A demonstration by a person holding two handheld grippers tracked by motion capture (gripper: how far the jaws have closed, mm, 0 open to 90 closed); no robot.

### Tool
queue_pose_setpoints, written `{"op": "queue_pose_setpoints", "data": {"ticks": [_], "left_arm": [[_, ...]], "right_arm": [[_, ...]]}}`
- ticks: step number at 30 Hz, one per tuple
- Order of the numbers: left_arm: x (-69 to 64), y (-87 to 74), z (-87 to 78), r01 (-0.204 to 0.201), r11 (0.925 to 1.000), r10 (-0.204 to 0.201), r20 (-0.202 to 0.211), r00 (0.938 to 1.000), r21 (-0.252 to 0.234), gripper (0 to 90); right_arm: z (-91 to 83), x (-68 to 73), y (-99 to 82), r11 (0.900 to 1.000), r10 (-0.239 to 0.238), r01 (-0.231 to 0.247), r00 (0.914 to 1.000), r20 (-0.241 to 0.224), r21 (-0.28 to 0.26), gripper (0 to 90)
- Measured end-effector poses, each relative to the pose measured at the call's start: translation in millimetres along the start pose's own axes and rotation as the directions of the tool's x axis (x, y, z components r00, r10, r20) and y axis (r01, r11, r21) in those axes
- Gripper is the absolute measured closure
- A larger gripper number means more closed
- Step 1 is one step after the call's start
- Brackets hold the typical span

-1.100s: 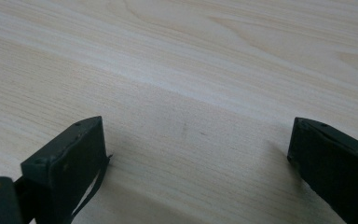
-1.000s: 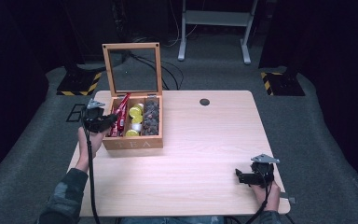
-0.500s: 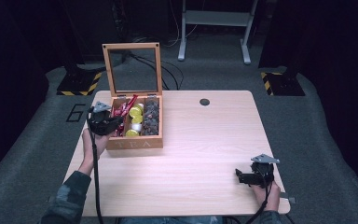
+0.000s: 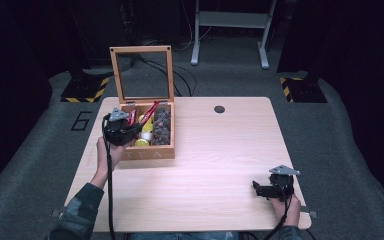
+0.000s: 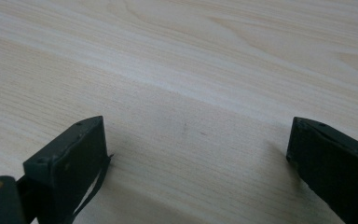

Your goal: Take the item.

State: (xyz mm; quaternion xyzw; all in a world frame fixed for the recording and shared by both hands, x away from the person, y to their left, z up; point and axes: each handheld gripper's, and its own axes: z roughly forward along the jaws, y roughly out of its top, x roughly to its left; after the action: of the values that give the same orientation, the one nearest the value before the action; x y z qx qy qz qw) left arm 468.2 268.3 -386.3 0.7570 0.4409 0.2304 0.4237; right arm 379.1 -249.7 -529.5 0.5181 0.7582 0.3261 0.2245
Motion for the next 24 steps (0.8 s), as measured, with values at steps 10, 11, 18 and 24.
{"op": "queue_pose_setpoints", "data": {"ticks": [10, 11, 18, 24], "left_arm": [[-18.1, 10.2, 7.8, -0.030, 0.9995, 0.030, 0.040, 0.9987, -0.006, 83.5], [-19.6, 11.1, 8.7, -0.035, 0.9994, 0.035, 0.044, 0.9984, -0.006, 83.4], [-31.3, 15.5, 15.3, -0.055, 0.9984, 0.056, 0.067, 0.9962, -0.008, 83.4], [-41.8, 18.3, 23.2, -0.072, 0.9974, 0.072, 0.076, 0.9945, -0.009, 83.4]], "right_arm": [[-0.2, 0.0, -0.1, 1.0000, -0.002, 0.002, 1.0000, -0.001, 0.001, 4.5], [-0.2, 0.0, -0.1, 1.0000, -0.001, 0.001, 1.0000, -0.001, 0.001, 4.6], [-0.3, -0.1, -0.1, 1.0000, -0.003, 0.003, 1.0000, -0.002, 0.002, 4.7], [-0.3, -0.1, -0.1, 1.0000, -0.004, 0.004, 1.0000, -0.002, 0.001, 4.8]]}}
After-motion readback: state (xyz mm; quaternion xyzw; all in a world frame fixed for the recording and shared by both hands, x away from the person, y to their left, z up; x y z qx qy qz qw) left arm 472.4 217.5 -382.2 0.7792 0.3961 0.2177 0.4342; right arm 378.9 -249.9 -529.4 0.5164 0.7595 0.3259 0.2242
